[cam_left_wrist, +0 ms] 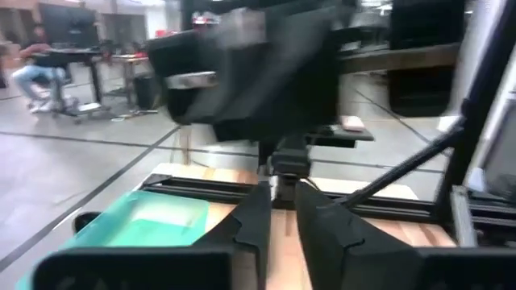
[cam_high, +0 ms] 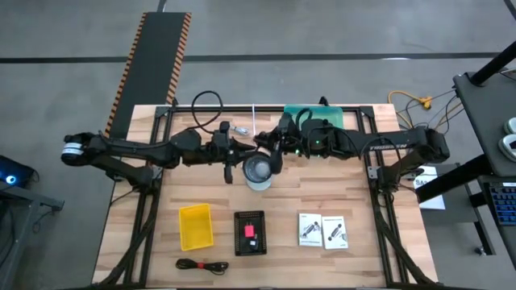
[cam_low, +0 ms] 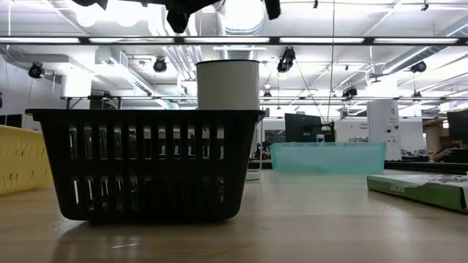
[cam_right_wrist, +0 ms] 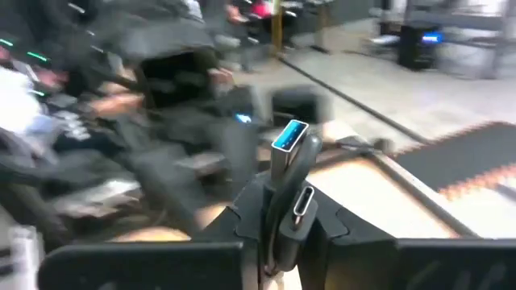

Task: Pick and place items into bin
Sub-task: Put the top black USB cable into the green bin

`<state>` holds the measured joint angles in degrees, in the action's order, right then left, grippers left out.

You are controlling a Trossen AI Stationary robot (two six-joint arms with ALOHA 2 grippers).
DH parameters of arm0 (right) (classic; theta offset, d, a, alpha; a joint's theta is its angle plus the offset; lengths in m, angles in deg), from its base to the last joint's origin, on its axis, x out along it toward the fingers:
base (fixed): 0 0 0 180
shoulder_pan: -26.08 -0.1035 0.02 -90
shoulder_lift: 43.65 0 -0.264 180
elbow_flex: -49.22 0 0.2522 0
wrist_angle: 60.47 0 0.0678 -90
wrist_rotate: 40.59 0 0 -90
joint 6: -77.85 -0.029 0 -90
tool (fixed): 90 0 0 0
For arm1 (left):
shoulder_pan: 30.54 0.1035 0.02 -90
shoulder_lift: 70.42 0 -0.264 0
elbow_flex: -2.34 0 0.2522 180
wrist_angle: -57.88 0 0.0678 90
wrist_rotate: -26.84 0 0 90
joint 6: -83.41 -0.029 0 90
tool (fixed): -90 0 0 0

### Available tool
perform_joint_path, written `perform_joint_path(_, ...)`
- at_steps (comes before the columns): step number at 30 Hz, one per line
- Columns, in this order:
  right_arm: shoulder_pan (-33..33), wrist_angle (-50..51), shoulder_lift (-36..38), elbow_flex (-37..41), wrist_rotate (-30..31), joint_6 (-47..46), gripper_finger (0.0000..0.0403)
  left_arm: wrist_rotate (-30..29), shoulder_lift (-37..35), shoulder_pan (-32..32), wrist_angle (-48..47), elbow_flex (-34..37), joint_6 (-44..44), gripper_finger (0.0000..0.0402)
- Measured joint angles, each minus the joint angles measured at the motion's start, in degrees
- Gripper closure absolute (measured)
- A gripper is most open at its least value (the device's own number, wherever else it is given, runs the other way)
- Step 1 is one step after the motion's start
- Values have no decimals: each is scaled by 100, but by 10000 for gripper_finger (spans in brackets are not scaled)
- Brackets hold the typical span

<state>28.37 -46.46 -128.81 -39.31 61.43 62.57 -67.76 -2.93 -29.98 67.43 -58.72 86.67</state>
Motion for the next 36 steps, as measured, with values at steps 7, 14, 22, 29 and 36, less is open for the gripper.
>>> perform_joint_path(7, 597, 954, 339, 0, 38, 328, 378, 30, -152, 94, -380, 25, -112, 246)
perform_joint_path(14, 1529, 2895, 459, 3, 56, 737, 378, -37, -333, 408, -1241, 80, 115, 176)
perform_joint_path(22, 2406, 4100, 333, 20, 22, 1235, 379, 80, -411, 1031, -1667, 58, 654, 171)
perform_joint_path(29, 3012, 4586, 189, 35, 5, 1307, 366, 832, -296, 2013, -2144, 55, 1521, 171)
perform_joint_path(36, 3171, 4608, 68, 35, -7, 1525, 281, 1529, 79, 2903, -2336, 4, 1597, 171)
